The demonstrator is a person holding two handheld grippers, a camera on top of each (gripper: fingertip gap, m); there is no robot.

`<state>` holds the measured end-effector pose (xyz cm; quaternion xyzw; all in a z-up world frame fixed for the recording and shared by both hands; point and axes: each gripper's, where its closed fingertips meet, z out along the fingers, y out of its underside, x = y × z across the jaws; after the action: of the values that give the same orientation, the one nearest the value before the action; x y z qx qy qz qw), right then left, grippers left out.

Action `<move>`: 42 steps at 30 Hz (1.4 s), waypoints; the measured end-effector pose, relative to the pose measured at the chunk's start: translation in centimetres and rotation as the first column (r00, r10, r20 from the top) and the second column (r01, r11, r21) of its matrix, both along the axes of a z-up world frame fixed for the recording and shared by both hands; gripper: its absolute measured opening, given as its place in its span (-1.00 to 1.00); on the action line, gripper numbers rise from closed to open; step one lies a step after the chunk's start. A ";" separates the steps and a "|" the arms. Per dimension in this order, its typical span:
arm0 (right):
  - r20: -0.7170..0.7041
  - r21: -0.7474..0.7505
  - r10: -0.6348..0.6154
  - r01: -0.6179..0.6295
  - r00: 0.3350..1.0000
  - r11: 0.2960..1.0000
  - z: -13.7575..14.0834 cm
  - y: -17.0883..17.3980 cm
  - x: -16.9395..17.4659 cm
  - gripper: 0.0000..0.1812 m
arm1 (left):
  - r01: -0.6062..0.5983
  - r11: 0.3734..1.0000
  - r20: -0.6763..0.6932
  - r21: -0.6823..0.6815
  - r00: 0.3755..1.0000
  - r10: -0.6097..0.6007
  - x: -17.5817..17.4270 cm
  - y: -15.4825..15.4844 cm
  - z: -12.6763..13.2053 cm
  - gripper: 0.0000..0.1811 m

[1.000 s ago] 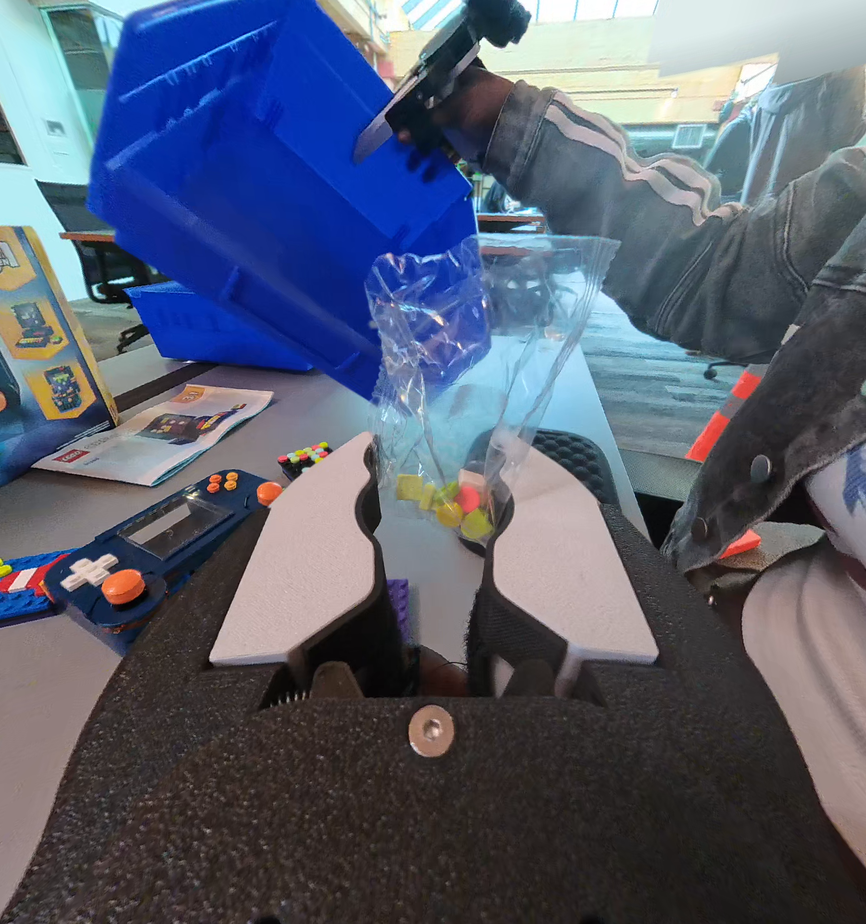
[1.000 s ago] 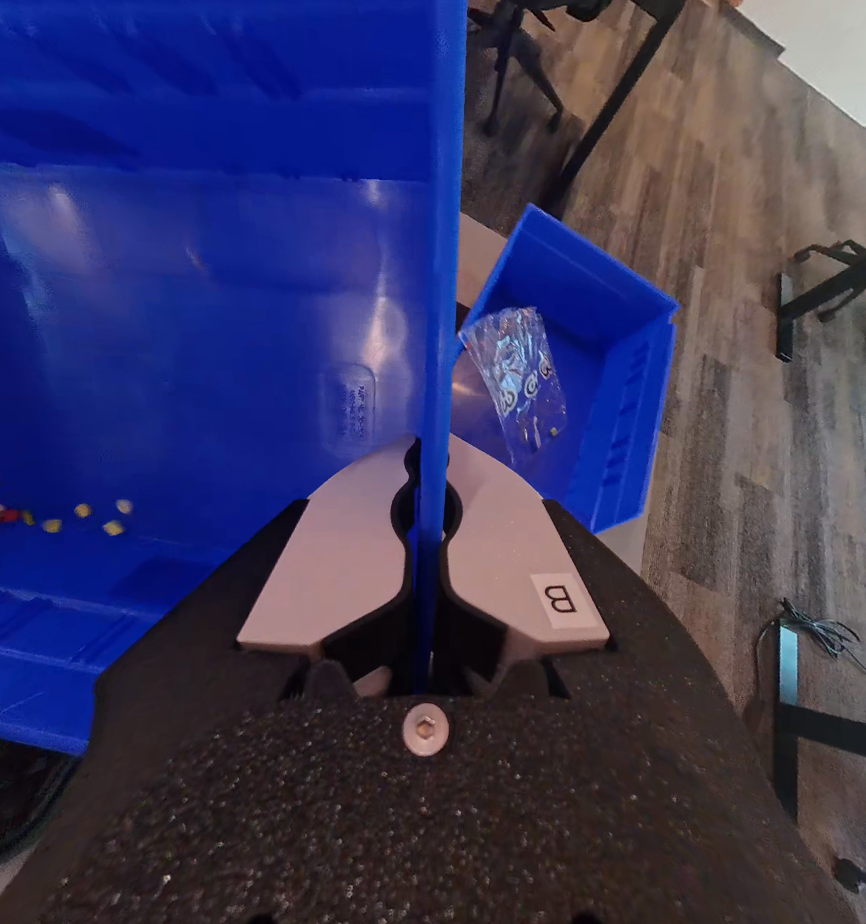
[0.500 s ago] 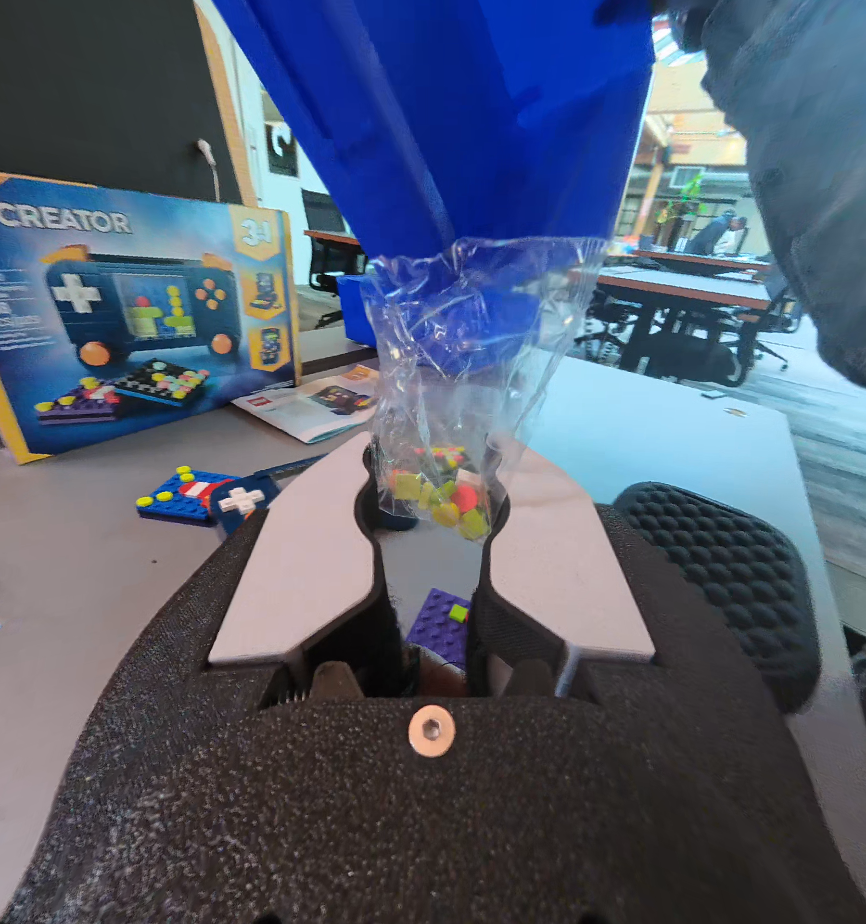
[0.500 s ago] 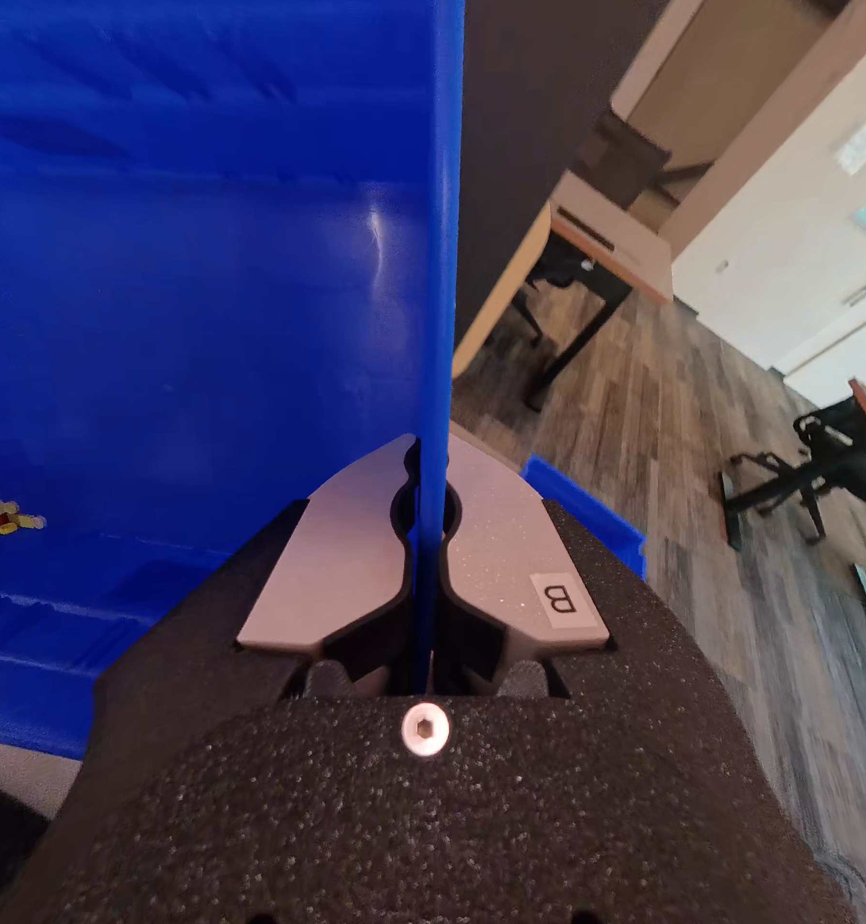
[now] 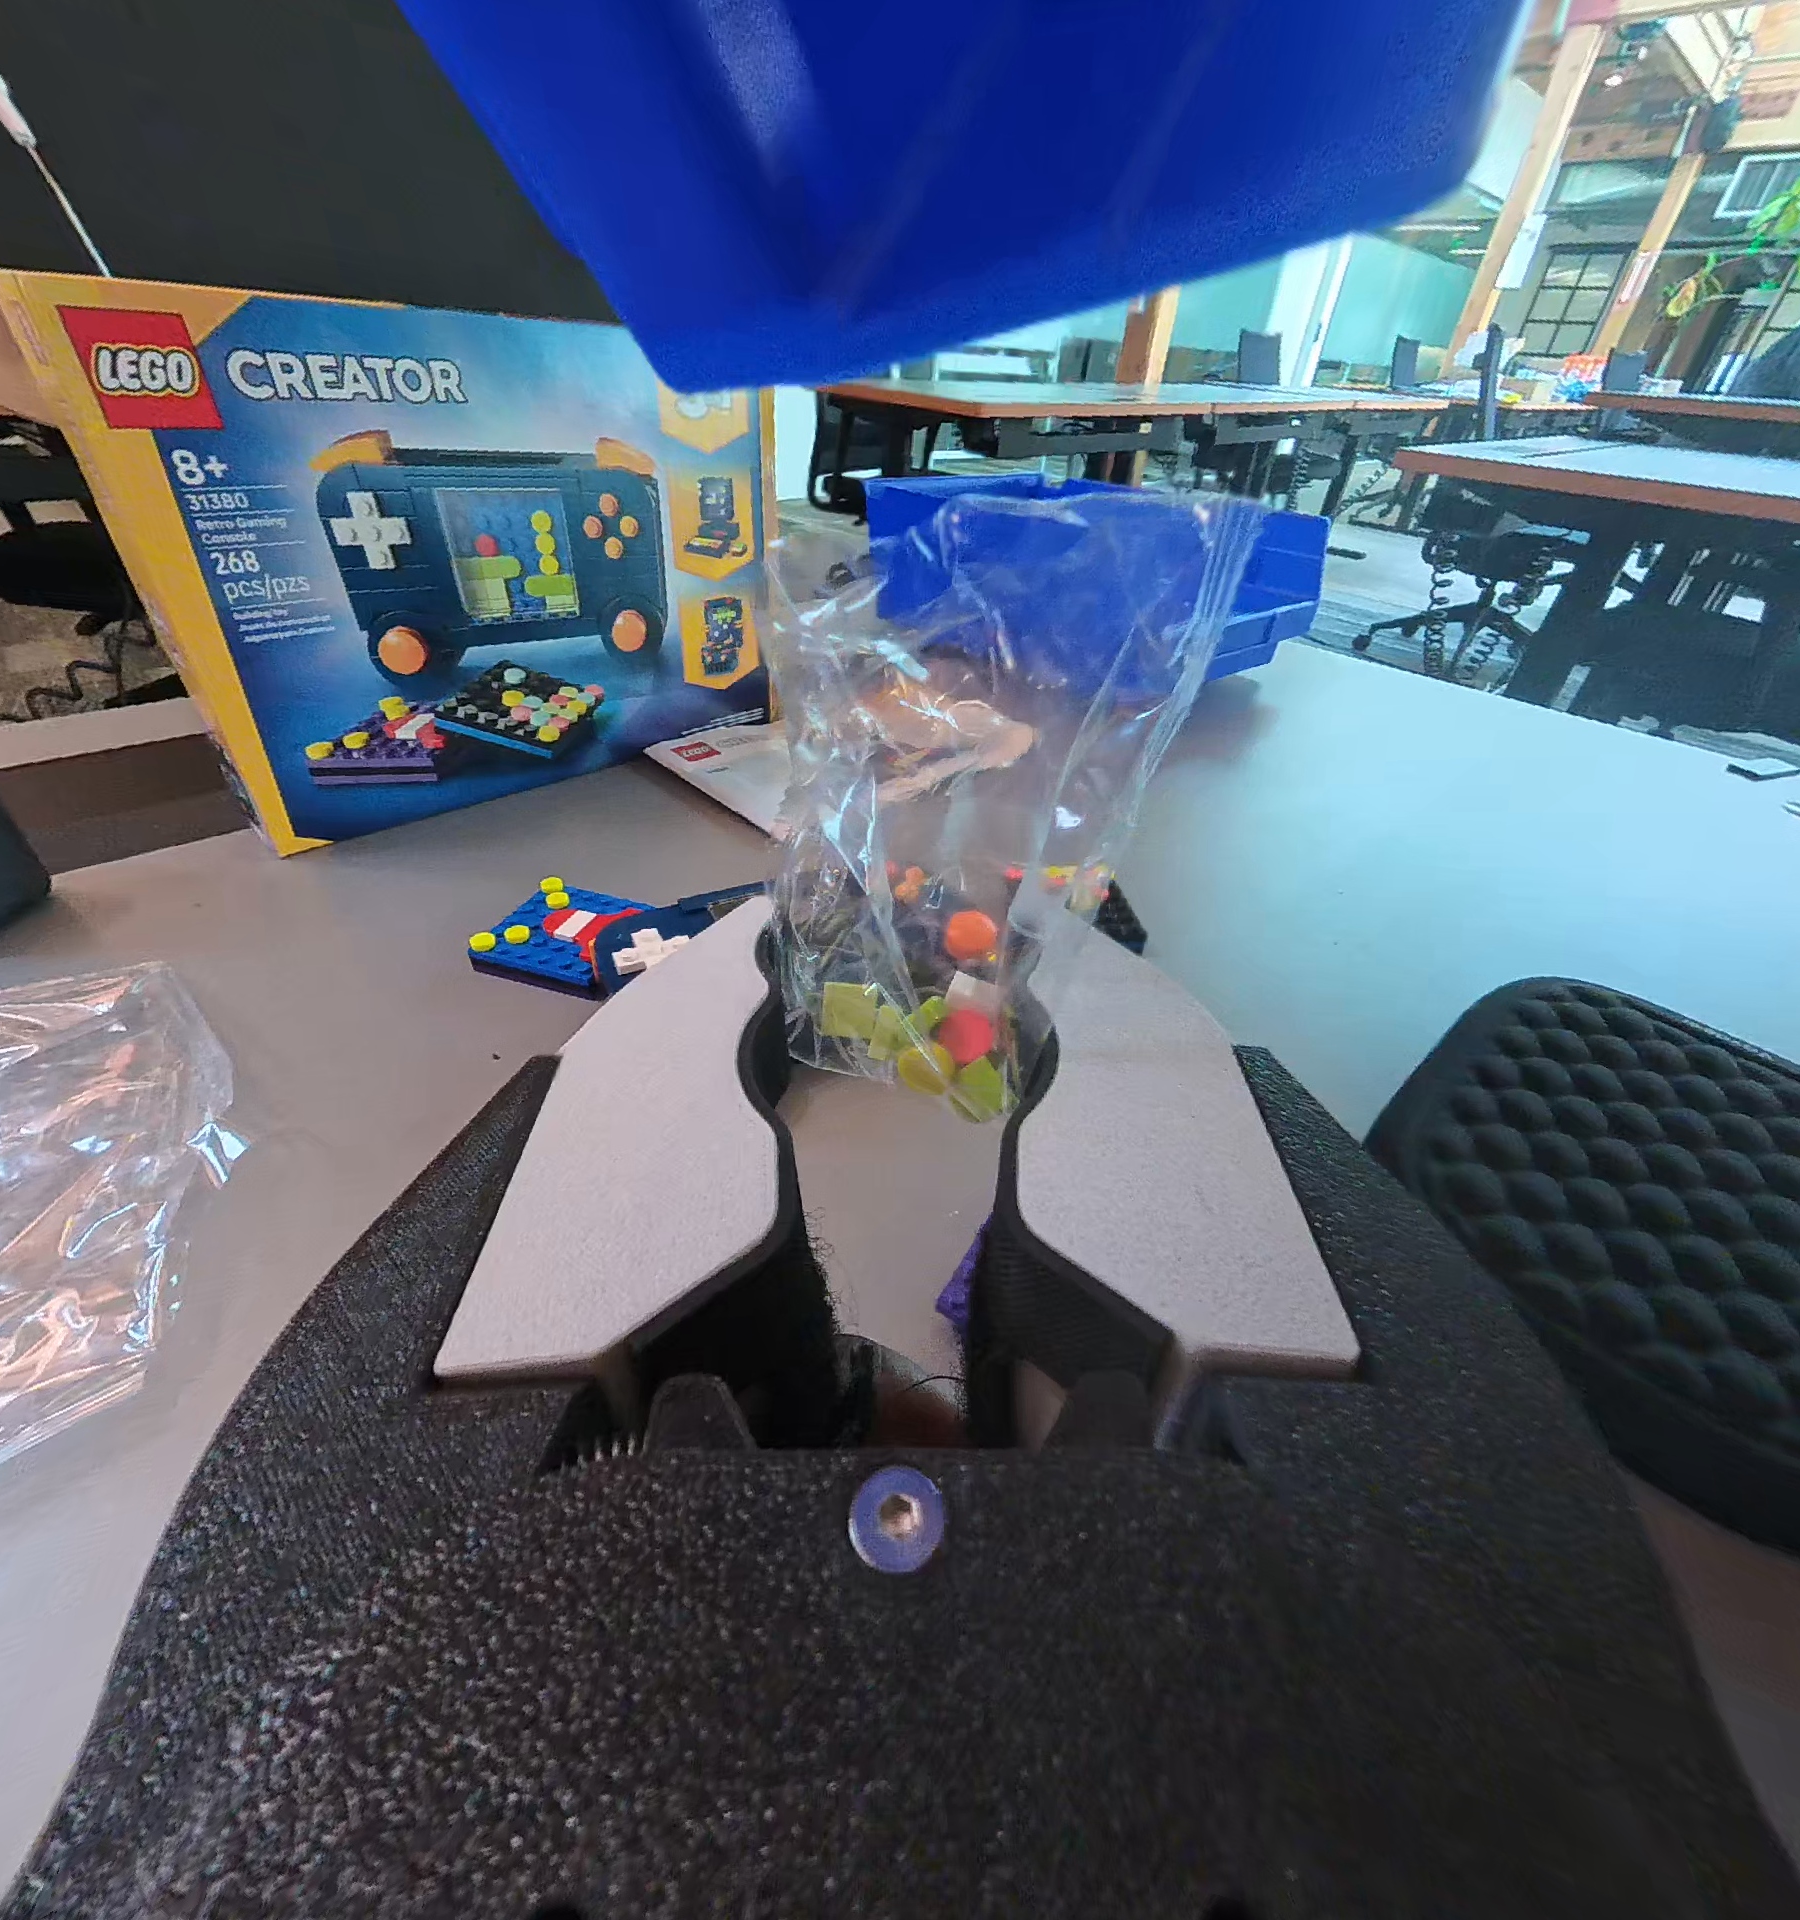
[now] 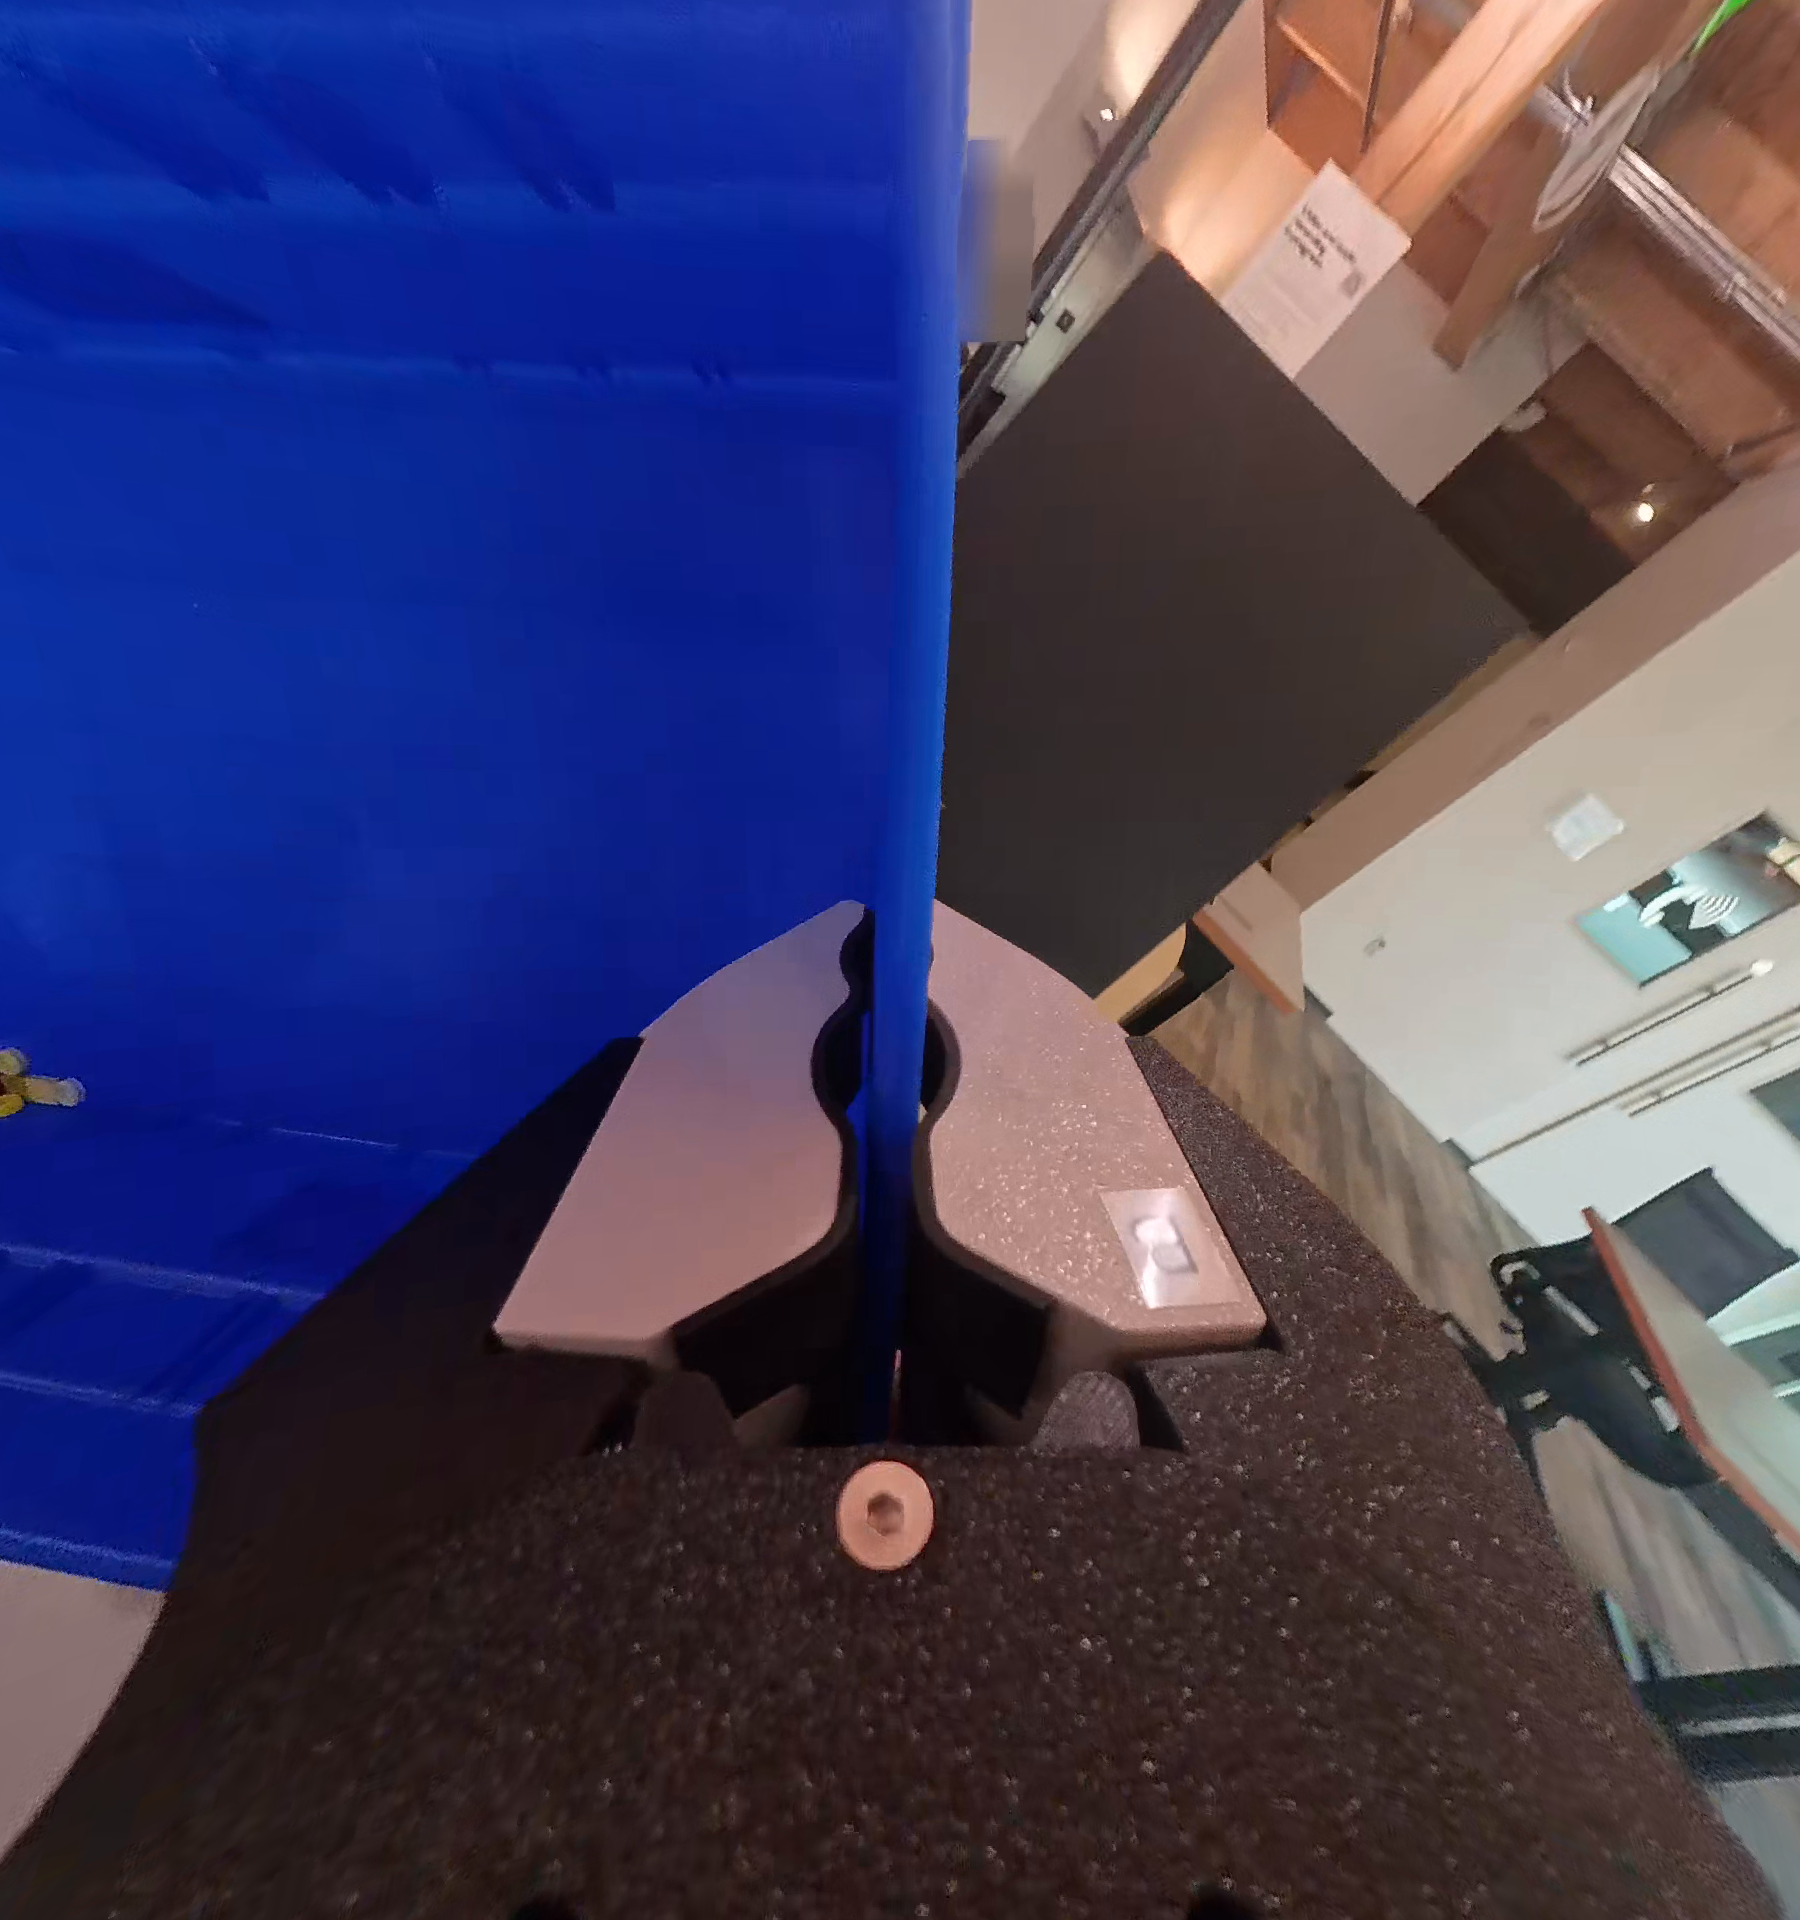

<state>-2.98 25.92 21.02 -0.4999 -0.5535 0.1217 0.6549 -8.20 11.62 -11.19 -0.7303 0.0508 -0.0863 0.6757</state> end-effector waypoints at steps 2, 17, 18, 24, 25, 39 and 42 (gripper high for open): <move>0.015 0.040 0.010 -0.011 1.000 0.999 0.3 -1.1 -0.5 -0.98 | 0.002 1.000 0.005 -0.003 1.000 -0.002 0.0 0.0 0.0 -0.58; 0.087 0.244 0.003 -0.024 0.996 0.970 1.6 -5.5 -2.0 -0.98 | -0.057 0.997 -0.035 -0.058 0.998 0.055 -0.9 0.4 -0.8 -0.58; 0.086 0.258 0.003 -0.025 0.996 0.966 1.7 -5.8 -2.0 -0.98 | -0.060 0.996 -0.035 -0.060 0.998 0.058 -1.0 0.4 -0.8 -0.59; 0.076 0.347 -0.010 -0.017 0.997 0.938 2.3 -8.1 -2.1 -0.97 | -0.080 0.994 -0.041 -0.074 0.996 0.077 -1.3 0.6 -0.9 -0.59; 0.075 0.365 -0.016 -0.013 0.997 0.931 2.3 -8.4 -2.1 -0.97 | -0.084 0.994 -0.042 -0.073 0.996 0.081 -1.4 0.6 -0.9 -0.59; 0.088 0.463 -0.027 -0.016 0.996 0.886 2.7 -11.4 -2.7 -0.97 | -0.102 0.990 -0.037 -0.096 0.994 0.099 -1.7 0.8 -1.2 -0.60; 0.091 0.488 -0.014 -0.032 0.996 0.872 2.8 -12.2 -2.8 -0.97 | -0.105 0.989 -0.037 -0.099 0.994 0.102 -1.8 0.9 -1.3 -0.60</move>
<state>-5.82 13.68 23.85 -0.3205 -0.5980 -0.0421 0.7334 -10.00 12.47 -12.48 -0.7666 0.0190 -0.0419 0.6405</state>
